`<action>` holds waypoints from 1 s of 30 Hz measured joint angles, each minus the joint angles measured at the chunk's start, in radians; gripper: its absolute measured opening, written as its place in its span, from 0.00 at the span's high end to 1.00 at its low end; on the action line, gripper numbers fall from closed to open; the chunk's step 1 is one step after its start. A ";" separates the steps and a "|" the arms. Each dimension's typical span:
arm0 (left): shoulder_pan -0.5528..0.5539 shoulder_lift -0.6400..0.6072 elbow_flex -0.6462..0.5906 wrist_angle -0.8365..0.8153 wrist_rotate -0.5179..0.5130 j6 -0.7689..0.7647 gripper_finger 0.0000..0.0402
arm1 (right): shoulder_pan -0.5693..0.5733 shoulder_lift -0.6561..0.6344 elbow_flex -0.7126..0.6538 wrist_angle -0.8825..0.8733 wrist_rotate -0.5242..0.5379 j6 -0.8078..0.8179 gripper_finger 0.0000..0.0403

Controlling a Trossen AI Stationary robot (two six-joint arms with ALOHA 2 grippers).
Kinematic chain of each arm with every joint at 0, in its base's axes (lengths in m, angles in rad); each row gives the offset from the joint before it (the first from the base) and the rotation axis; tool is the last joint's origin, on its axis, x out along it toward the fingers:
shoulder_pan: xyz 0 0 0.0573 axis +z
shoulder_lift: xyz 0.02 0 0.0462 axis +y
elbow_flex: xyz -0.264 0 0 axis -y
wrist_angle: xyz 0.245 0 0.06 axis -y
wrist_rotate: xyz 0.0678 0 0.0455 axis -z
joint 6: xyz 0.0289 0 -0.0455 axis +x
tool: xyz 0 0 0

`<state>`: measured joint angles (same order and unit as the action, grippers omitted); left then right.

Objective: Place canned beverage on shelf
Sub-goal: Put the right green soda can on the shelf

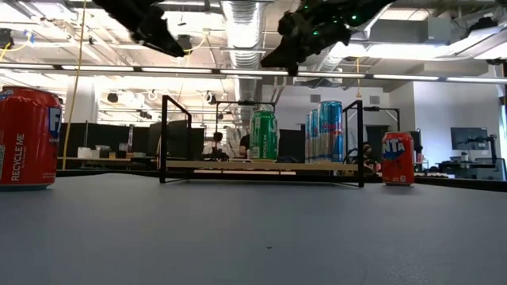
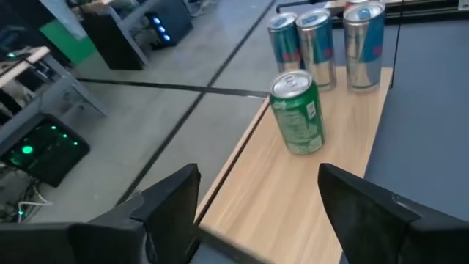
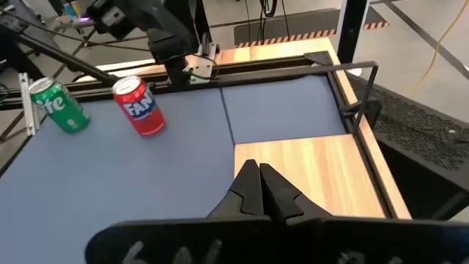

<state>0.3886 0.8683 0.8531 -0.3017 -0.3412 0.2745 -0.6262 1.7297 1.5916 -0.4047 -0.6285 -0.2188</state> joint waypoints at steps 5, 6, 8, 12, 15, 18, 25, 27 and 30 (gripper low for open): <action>0.016 -0.141 -0.092 -0.002 -0.016 -0.018 0.37 | 0.003 0.069 0.073 -0.014 0.004 0.000 0.94; 0.020 -0.162 -0.111 -0.002 -0.019 -0.026 0.37 | 0.004 0.084 0.089 -0.014 0.005 -0.001 0.91; 0.028 -0.201 -0.144 0.005 -0.022 -0.035 0.40 | 0.005 0.112 0.120 -0.029 0.006 -0.001 0.84; 0.040 -0.268 -0.209 0.039 -0.038 -0.046 0.53 | -0.002 0.155 0.172 -0.135 0.006 -0.050 0.67; 0.044 -0.319 -0.236 0.041 -0.037 -0.060 0.67 | -0.010 0.170 0.176 -0.162 0.016 -0.084 0.53; 0.045 -0.388 -0.266 0.042 -0.037 -0.063 0.85 | -0.017 0.172 0.176 -0.169 0.052 -0.118 0.40; 0.045 -0.558 -0.405 0.167 0.036 -0.118 0.98 | -0.023 0.171 0.176 -0.164 0.084 -0.186 0.27; 0.045 -0.604 -0.450 0.201 0.049 -0.125 0.99 | -0.019 0.171 0.176 -0.164 0.084 -0.209 0.26; 0.045 -0.673 -0.514 0.265 0.057 -0.143 1.00 | -0.015 0.171 0.171 -0.169 0.083 -0.250 0.26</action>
<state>0.4332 0.1955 0.3394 -0.0371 -0.2840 0.1318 -0.6411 1.9011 1.7630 -0.5739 -0.5451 -0.4688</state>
